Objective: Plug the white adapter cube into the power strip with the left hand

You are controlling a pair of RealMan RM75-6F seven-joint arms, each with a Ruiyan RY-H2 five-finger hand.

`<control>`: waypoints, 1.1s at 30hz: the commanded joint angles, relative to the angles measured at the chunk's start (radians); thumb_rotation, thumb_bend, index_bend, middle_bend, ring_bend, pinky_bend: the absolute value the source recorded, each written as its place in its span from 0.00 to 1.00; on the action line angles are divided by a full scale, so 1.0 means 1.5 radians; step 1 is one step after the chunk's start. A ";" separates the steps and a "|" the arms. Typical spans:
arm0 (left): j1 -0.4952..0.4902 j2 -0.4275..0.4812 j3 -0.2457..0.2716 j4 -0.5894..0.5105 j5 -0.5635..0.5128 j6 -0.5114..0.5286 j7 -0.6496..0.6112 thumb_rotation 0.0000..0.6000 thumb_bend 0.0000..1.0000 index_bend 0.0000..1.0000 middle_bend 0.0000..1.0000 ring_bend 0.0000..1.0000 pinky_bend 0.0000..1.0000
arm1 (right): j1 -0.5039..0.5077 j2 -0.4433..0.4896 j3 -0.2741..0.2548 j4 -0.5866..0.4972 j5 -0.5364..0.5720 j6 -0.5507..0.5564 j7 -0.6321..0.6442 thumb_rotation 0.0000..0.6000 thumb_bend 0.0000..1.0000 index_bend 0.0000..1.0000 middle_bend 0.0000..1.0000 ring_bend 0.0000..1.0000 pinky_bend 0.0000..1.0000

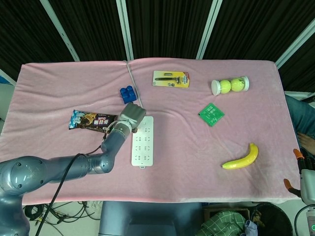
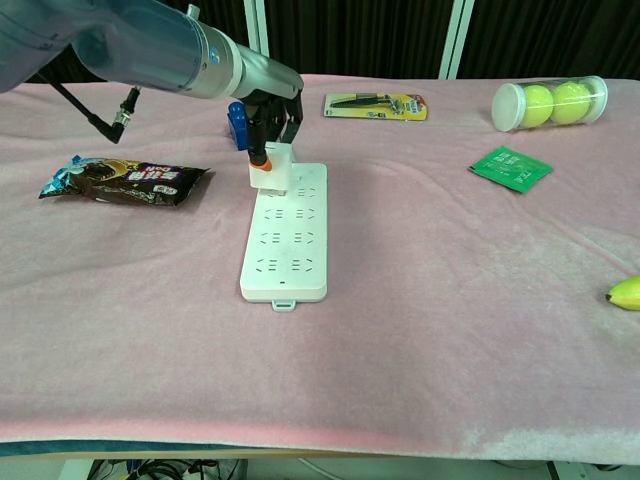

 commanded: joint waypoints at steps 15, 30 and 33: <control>-0.006 -0.016 0.010 -0.002 -0.004 0.011 0.015 1.00 0.47 0.64 0.63 0.28 0.22 | 0.001 0.002 0.000 0.000 0.000 -0.003 0.005 1.00 0.20 0.00 0.04 0.13 0.19; -0.001 -0.028 0.008 0.009 0.010 0.008 0.011 1.00 0.47 0.65 0.64 0.30 0.26 | 0.002 0.001 0.000 0.001 0.000 -0.003 0.002 1.00 0.20 0.00 0.04 0.13 0.19; 0.000 -0.030 0.005 0.008 0.017 0.011 0.008 1.00 0.47 0.65 0.64 0.31 0.27 | 0.002 0.001 -0.001 0.000 -0.001 -0.004 0.002 1.00 0.20 0.00 0.04 0.13 0.19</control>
